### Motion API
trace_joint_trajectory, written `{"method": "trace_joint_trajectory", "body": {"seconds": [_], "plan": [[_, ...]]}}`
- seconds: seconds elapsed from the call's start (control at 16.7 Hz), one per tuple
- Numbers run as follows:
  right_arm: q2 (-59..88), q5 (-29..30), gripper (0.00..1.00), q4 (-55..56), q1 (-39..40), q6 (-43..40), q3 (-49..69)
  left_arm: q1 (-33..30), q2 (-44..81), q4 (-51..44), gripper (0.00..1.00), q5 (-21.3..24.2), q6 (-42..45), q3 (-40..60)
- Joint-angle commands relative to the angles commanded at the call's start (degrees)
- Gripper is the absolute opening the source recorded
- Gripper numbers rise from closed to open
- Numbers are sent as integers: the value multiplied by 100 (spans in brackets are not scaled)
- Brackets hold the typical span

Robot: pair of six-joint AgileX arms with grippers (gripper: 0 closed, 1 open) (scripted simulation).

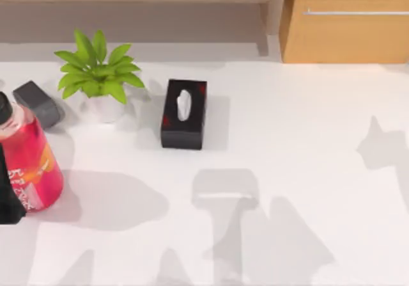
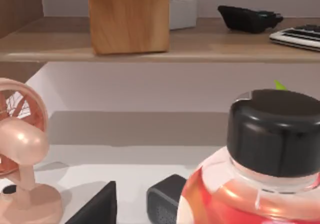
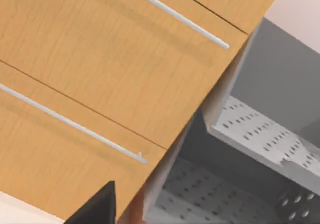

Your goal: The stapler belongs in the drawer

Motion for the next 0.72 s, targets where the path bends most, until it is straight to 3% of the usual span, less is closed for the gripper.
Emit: {"method": "trace_joint_trajectory", "body": {"seconds": [0.72], "plan": [[6410, 612, 100, 3693, 505, -4476, 2714, 0, 0, 0, 100, 0, 0, 0]]}}
